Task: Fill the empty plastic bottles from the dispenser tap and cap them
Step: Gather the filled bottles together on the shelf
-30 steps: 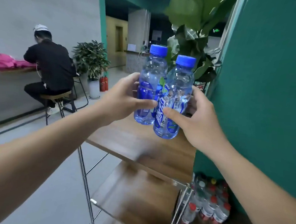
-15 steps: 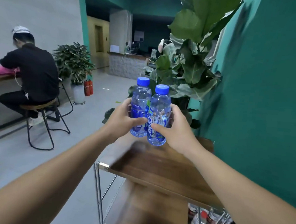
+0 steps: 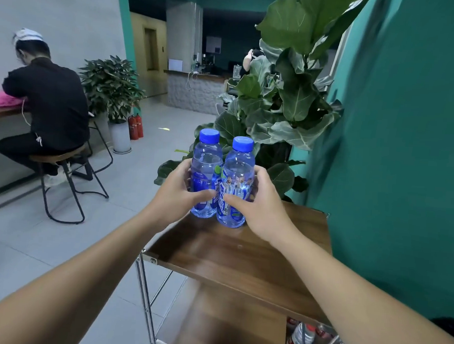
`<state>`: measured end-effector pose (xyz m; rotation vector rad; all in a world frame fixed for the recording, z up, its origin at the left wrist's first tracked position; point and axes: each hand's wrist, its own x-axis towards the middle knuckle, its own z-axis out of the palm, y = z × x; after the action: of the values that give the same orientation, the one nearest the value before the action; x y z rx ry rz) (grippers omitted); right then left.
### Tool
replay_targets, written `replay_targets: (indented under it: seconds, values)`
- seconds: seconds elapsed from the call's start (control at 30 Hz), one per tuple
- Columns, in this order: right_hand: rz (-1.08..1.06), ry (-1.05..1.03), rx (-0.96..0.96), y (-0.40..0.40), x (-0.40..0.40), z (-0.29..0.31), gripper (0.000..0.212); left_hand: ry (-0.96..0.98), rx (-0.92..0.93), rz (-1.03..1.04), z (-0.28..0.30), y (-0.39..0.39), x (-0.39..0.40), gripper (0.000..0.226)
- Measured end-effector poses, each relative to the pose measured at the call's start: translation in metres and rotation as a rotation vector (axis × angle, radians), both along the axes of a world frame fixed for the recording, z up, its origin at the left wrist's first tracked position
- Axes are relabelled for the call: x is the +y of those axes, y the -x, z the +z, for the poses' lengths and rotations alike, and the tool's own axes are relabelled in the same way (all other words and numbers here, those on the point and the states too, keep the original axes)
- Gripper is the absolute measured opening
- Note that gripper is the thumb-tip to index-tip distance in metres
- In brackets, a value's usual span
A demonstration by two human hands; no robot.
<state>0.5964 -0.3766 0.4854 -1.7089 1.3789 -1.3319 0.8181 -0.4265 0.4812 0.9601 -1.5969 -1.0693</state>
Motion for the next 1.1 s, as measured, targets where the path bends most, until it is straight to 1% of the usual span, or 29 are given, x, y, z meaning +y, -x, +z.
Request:
replay_targets:
  seconds: [0.13,0.2,0.23,0.3,0.33,0.37,0.4,0.43,0.47,0.5,0.67,0.73,0.87,0.97,1.03,1.1]
  values:
    - [0.041,-0.009,0.008,0.004,0.001,-0.002,0.071,0.019,-0.069,0.057,0.001,0.003,0.005,0.059]
    - [0.075,-0.034,-0.01,0.009,0.002,0.0,0.075,0.005,-0.1,0.091,0.002,0.004,0.011,0.064]
    - [0.086,-0.043,-0.034,0.012,0.004,0.001,0.077,-0.007,-0.106,0.138,0.003,0.005,0.016,0.069]
    - [0.055,-0.037,-0.094,0.021,0.006,0.004,0.077,-0.001,-0.117,0.336,0.005,0.011,0.033,0.077]
    - [0.027,-0.026,-0.118,0.026,0.009,0.005,0.072,0.023,-0.129,0.449,0.005,0.014,0.042,0.072]
    - [-0.002,-0.02,-0.131,0.032,0.013,0.008,0.064,0.054,-0.115,0.531,0.005,0.02,0.052,0.061]
    - [-0.028,-0.011,-0.133,0.037,0.019,0.01,0.056,0.082,-0.068,0.553,0.007,0.028,0.062,0.045]
    - [-0.05,0.001,-0.127,0.044,0.026,0.012,0.047,0.098,-0.009,0.516,0.009,0.038,0.072,0.029]
    - [-0.061,0.016,-0.124,0.051,0.034,0.015,0.04,0.108,0.025,0.454,0.012,0.051,0.082,0.018]
    - [-0.066,0.031,-0.125,0.059,0.043,0.017,0.034,0.122,0.031,0.397,0.017,0.066,0.092,0.014]
    - [-0.123,0.11,-0.126,0.114,0.094,0.024,0.016,0.196,0.056,0.184,0.041,0.158,0.13,0.012]
    - [-0.169,0.144,-0.142,0.145,0.117,0.025,0.01,0.178,0.09,0.116,0.045,0.202,0.146,0.012]
    - [-0.268,0.148,-0.122,0.209,0.166,0.009,0.009,0.095,0.144,-0.016,0.031,0.29,0.181,0.013]
    - [-0.327,0.104,-0.109,0.249,0.199,-0.015,0.016,0.016,0.131,-0.096,0.014,0.341,0.207,0.014]
    - [-0.376,0.074,-0.12,0.271,0.216,-0.036,0.02,-0.053,0.142,-0.113,-0.004,0.367,0.218,0.014]
    - [-0.418,0.026,-0.137,0.288,0.228,-0.06,0.02,-0.127,0.16,-0.081,-0.028,0.389,0.224,0.014]
